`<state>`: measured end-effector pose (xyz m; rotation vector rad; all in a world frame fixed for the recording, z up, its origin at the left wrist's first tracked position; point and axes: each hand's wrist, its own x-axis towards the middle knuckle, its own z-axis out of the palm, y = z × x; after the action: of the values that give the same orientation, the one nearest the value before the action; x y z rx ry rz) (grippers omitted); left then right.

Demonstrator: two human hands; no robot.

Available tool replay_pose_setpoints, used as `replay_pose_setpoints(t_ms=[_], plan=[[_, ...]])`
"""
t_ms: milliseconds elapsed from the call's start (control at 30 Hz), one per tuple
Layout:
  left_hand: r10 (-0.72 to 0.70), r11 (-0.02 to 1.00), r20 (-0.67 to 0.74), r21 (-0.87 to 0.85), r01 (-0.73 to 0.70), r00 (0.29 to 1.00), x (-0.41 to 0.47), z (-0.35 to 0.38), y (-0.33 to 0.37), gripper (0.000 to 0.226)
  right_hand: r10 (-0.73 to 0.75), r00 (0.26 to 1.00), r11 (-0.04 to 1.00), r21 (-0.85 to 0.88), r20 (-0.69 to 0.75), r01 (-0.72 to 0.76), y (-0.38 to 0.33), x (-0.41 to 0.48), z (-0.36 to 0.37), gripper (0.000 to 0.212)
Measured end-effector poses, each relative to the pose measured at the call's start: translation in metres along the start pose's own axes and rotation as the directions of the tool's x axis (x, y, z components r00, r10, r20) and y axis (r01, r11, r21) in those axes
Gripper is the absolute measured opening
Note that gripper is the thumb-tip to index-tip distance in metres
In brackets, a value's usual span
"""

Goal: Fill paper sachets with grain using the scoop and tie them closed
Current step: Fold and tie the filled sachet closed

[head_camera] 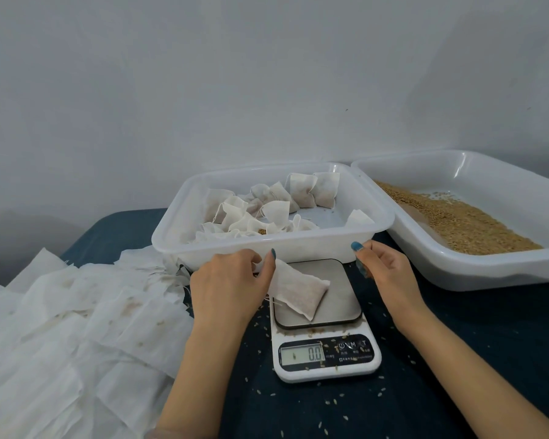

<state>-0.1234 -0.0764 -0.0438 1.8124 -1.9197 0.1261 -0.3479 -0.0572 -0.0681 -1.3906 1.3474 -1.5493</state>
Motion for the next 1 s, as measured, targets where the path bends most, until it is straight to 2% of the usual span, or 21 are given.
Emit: replay_pose_setpoints(t_ms=[367,500,633,767,867,1000], plan=[[-0.019,0.998,-0.014,-0.053,0.018,1.000,-0.001,0.000,0.000,0.045,0.038,0.999,0.999,-0.009,0.026,-0.038,0.006,0.001,0.000,0.040],[-0.023,0.985,0.066,-0.168,0.034,0.998,-0.002,0.005,0.005,0.041,0.035,0.999,0.999,-0.016,0.028,-0.034,0.005,0.001,0.000,0.038],[0.023,0.995,0.112,-0.102,-0.012,0.993,-0.007,0.012,0.016,0.041,0.019,1.000,0.999,-0.029,0.016,-0.019,0.005,0.001,0.001,0.038],[0.049,0.972,0.086,-0.233,-0.028,0.995,-0.009,0.010,0.019,0.034,0.024,1.000,1.000,-0.008,0.006,-0.024,0.007,0.002,0.001,0.038],[0.184,0.911,0.097,-0.391,-0.133,0.978,-0.010,0.007,0.021,0.027,0.022,1.000,1.000,-0.002,0.011,-0.022,0.006,0.002,0.001,0.033],[0.413,0.688,0.014,-0.660,-0.302,0.910,-0.013,0.000,0.032,0.032,-0.001,1.000,1.000,0.016,0.008,0.001,0.004,0.002,0.001,0.038]])
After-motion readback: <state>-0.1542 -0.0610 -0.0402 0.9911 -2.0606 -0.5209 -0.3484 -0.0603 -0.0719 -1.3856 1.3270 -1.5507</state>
